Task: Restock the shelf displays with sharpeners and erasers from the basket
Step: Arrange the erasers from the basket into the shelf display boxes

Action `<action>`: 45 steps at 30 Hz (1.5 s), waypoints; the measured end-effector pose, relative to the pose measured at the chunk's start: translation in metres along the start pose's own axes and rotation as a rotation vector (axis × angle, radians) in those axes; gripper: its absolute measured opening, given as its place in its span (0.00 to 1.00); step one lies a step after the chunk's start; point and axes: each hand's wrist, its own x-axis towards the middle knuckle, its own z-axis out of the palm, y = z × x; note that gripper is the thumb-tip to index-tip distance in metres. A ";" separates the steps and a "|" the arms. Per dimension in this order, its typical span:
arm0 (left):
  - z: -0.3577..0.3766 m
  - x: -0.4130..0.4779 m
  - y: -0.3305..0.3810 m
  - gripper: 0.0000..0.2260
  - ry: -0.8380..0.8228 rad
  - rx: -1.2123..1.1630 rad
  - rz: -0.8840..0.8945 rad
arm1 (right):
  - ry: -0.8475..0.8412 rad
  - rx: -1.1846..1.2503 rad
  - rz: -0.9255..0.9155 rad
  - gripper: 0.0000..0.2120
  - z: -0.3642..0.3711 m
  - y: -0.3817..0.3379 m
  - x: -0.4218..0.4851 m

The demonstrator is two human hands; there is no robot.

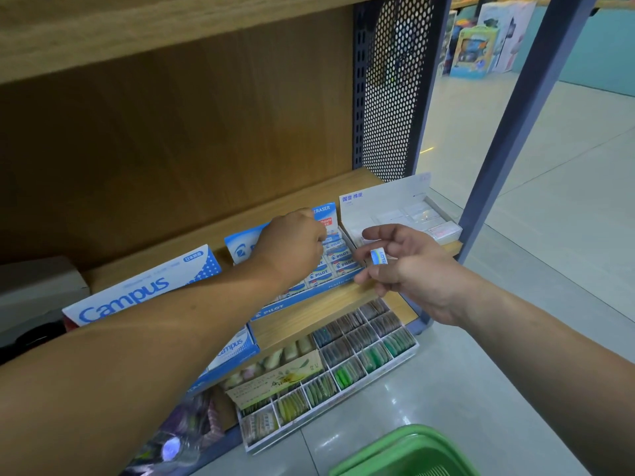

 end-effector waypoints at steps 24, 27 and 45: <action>0.000 -0.005 0.010 0.14 -0.146 -0.065 -0.107 | 0.167 0.094 0.074 0.14 0.007 -0.008 0.002; -0.005 -0.010 0.008 0.13 -0.081 -0.099 -0.114 | 0.176 0.088 0.070 0.11 0.012 -0.010 0.003; -0.050 -0.048 0.012 0.23 -0.022 -0.799 -0.243 | 0.033 -0.081 0.059 0.09 0.049 -0.020 0.014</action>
